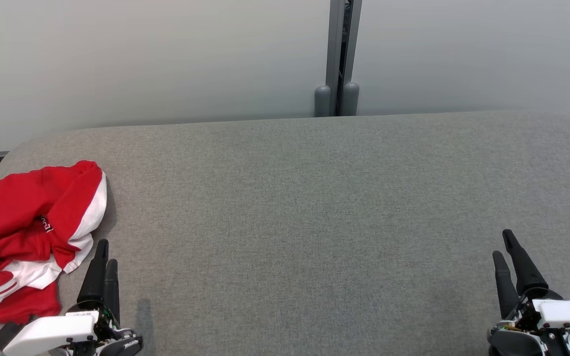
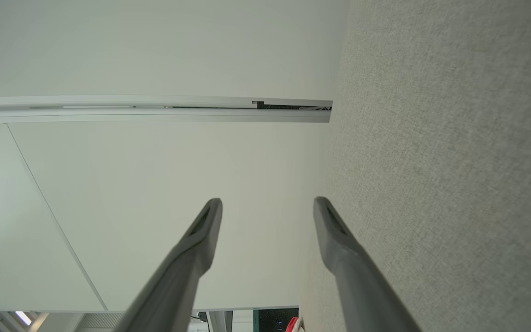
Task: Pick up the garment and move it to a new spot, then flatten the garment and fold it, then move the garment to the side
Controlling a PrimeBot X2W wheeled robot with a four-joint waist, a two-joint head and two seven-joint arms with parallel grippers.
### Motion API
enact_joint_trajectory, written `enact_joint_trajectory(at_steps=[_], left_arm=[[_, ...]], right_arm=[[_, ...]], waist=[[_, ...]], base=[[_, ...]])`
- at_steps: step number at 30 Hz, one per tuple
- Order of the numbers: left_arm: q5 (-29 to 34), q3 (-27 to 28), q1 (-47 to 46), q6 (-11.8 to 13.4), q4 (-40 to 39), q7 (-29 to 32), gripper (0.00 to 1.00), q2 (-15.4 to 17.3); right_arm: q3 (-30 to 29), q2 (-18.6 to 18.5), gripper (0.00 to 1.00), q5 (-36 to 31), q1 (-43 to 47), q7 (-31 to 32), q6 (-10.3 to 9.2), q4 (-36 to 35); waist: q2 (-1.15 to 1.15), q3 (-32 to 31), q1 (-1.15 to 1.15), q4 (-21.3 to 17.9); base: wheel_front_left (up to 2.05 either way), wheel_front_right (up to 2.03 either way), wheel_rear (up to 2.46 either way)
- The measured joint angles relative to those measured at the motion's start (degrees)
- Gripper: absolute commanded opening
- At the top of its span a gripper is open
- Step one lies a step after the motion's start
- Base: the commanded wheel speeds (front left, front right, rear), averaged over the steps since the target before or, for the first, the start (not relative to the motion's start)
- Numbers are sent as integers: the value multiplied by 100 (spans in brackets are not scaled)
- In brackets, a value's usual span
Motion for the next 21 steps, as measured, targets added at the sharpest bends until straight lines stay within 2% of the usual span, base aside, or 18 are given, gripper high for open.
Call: enact_joint_trajectory(at_steps=[14,21], left_arm=[[476,-80,-49,0,-250,-356,100,16],[1131,-115,-66,0,-371,-511,100,25]], right_arm=[[280,-75,100,-468,-28,-385,0,-322],[368,-102,100,-944,-65,-541,0,-464]], waist=[[0,10,0,2],[0,14,0,-3]], base=[[0,0,0],[0,0,0]])
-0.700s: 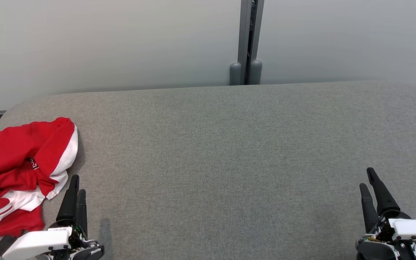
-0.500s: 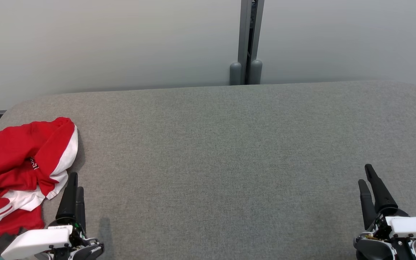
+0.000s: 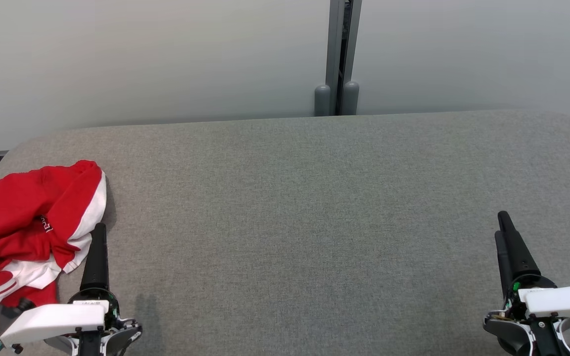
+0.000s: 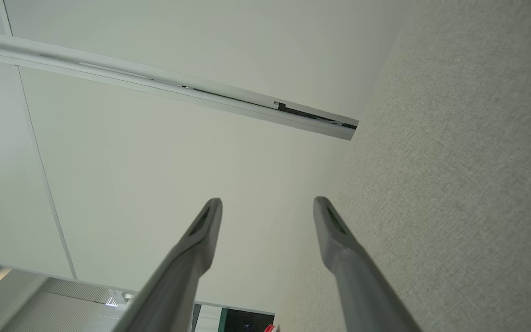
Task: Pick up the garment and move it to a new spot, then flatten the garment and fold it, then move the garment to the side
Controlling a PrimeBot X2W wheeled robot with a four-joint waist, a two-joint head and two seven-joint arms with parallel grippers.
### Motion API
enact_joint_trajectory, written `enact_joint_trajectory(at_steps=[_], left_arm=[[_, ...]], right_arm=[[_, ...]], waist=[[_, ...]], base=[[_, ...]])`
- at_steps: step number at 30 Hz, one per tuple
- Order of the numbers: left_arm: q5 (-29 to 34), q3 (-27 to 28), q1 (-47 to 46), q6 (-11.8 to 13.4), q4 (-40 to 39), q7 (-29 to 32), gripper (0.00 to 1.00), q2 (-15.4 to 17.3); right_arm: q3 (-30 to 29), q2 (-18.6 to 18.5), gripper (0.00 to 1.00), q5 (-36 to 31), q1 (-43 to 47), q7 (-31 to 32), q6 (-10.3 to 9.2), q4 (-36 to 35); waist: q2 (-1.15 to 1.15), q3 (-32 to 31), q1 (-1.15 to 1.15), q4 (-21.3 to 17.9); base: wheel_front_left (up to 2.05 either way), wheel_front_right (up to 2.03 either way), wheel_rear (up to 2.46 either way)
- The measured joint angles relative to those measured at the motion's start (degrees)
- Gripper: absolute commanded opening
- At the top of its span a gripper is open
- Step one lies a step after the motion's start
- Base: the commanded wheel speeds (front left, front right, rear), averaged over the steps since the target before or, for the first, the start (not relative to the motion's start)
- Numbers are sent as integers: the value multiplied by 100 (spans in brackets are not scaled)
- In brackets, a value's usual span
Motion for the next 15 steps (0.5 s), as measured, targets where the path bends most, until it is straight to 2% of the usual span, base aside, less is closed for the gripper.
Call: enact_joint_trajectory(at_steps=[11,15], left_arm=[[1481,-98,-1,0,-111,-238,100,19],[2246,-87,0,-1,-130,-341,100,24]], right_arm=[[166,-52,100,-975,-24,-229,0,-113],[272,-145,100,-1696,-42,-320,0,-133]], waist=[[0,-11,0,0],[0,-25,0,8]], base=[[0,0,0],[0,0,0]])
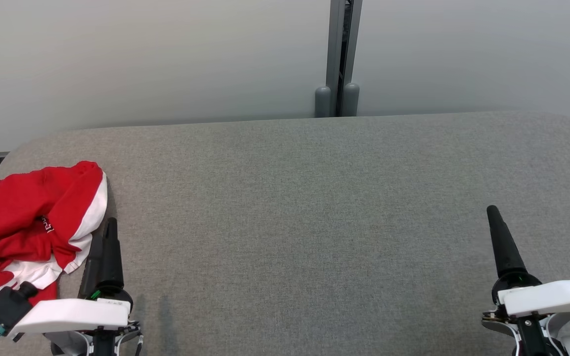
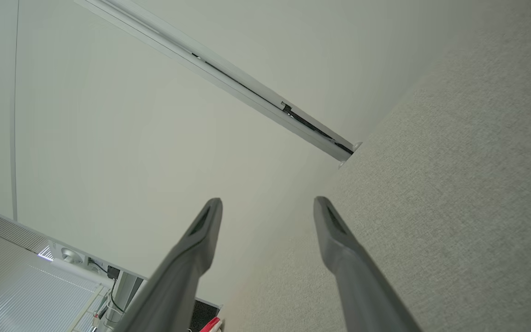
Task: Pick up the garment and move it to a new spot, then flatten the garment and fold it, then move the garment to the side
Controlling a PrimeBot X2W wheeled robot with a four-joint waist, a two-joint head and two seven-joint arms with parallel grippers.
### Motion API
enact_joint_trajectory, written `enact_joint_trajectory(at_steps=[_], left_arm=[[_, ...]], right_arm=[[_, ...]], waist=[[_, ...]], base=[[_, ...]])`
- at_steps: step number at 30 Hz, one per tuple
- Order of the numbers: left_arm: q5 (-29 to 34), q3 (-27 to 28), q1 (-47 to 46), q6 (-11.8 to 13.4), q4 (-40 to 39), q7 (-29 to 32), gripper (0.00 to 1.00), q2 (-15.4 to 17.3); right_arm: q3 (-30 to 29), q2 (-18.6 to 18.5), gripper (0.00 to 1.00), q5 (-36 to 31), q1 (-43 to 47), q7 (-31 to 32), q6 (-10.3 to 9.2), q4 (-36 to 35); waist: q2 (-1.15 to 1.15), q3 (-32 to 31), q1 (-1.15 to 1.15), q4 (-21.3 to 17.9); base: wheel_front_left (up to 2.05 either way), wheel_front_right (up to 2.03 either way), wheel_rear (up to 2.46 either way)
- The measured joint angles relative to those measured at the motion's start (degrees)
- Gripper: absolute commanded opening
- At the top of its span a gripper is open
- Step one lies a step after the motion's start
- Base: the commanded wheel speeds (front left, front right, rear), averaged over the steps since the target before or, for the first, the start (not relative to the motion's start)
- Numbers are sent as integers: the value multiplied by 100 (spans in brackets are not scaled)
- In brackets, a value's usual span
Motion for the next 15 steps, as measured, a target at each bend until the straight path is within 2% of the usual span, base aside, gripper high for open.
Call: enact_joint_trajectory(at_steps=[4,15], left_arm=[[445,-29,0,14,-3,-54,100,4],[1678,-246,4,287,-41,-246,100,16]], right_arm=[[53,-19,100,-445,-5,-59,0,13],[131,-78,100,-2035,-10,-255,1,105]], waist=[[0,-8,0,6],[0,-37,0,26]], base=[[0,0,0],[0,0,0]])
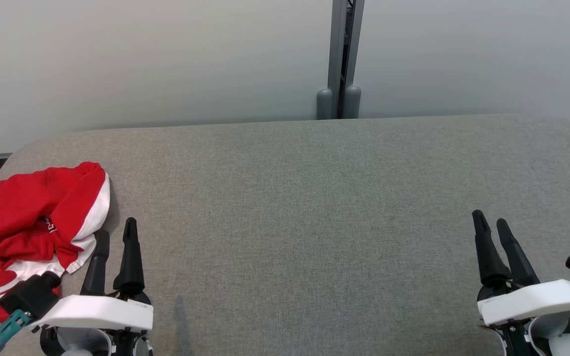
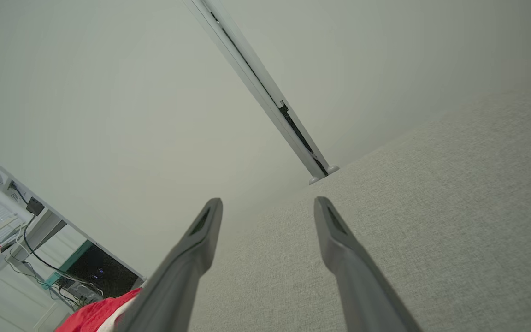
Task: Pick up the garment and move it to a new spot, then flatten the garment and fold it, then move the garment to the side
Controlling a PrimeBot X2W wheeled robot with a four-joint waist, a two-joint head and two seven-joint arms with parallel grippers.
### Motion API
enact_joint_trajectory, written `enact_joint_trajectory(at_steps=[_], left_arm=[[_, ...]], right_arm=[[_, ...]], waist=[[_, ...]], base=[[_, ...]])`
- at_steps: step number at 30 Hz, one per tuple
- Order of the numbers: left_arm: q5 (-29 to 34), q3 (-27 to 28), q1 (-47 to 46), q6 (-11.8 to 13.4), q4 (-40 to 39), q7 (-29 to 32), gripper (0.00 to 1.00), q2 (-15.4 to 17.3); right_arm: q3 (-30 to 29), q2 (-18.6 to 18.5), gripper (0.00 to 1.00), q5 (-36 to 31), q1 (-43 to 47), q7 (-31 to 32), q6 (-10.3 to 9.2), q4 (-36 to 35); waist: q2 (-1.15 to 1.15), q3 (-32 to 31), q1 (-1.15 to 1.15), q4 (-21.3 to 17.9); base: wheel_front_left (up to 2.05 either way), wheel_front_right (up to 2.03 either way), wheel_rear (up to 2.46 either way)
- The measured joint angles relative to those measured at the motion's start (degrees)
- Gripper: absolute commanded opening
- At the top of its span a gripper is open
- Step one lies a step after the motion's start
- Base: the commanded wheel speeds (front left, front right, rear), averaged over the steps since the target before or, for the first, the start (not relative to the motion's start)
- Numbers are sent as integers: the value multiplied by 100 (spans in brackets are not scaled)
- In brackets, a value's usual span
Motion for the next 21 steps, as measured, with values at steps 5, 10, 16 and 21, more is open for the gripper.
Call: enact_joint_trajectory(at_steps=[5,10,16,21], left_arm=[[377,-63,1,59,4,-65,100,4],[693,-119,0,77,23,-146,100,8],[1023,-158,-4,101,23,-234,100,11],[1295,-178,-5,126,-4,-309,100,15]], right_arm=[[56,5,100,-500,-3,-71,0,-9],[77,2,100,-859,-12,-144,0,-15],[130,-24,100,-1204,-30,-244,0,-30],[179,-45,100,-1461,-32,-310,0,-36]], waist=[[0,1,0,11],[0,7,0,20],[0,6,0,29],[0,3,0,38]], base=[[0,0,0],[0,0,0],[0,0,0],[0,0,0]])
